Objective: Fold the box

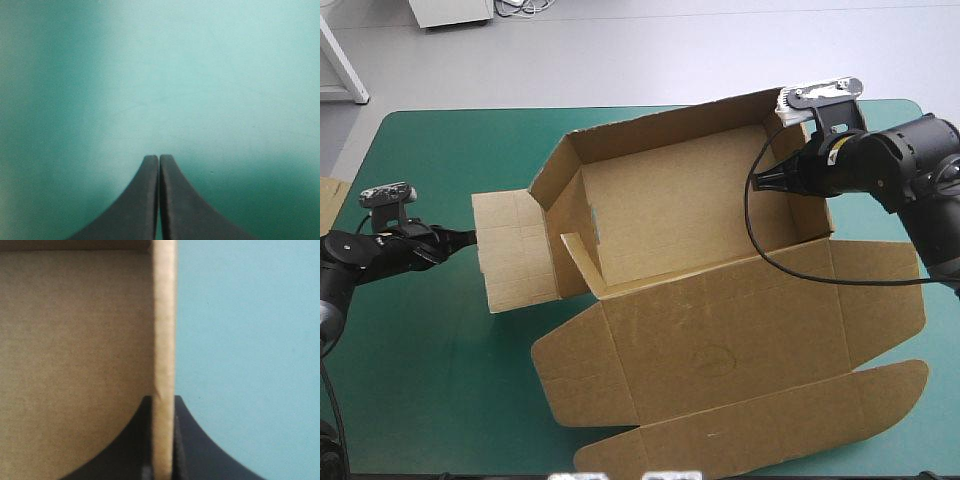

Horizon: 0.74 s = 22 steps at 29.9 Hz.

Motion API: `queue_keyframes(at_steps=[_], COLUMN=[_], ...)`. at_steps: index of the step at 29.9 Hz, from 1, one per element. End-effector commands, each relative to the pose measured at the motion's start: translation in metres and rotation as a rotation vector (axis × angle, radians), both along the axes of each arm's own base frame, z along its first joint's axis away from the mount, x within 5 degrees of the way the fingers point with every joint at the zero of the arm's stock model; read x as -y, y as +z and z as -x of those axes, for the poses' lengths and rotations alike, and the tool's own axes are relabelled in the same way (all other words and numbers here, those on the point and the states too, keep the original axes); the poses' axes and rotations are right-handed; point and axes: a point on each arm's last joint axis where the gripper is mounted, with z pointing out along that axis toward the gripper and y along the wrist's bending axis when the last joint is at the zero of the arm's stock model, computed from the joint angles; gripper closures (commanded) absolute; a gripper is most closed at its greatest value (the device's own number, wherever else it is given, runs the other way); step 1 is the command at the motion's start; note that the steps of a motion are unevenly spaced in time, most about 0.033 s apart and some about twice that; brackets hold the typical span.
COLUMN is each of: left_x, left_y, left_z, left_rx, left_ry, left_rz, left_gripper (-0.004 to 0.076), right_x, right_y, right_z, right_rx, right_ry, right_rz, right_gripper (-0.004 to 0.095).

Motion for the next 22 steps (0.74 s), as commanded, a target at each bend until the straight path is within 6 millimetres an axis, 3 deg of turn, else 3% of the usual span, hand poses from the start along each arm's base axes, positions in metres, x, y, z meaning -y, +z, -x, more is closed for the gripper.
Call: queue_keyframes(at_steps=[1,9,15,22], left_x=[0.005,0.028,0.044,0.045], left_y=[0.007,-0.016,-0.007,-0.010], left_z=[-0.007,-0.025,-0.028,-0.026], left_rx=[0.130,0.183,0.327,0.299], left_ry=[0.004,-0.220,-0.448,-0.473], left_rz=[0.098,0.423,0.771,0.781], left_gripper=[0.0728,0.0728,0.0728,0.0728], right_x=[0.003,0.004,0.002,0.000], right_y=[0.032,0.033,0.029,0.018], right_z=[0.016,0.019,0.012,-0.004], right_rx=[0.124,0.110,0.104,0.095], right_ry=[0.011,0.013,0.007,-0.013], right_rz=[-0.090,-0.088,-0.072,-0.031], right_gripper=[0.0924,0.0924,0.0924,0.0924])
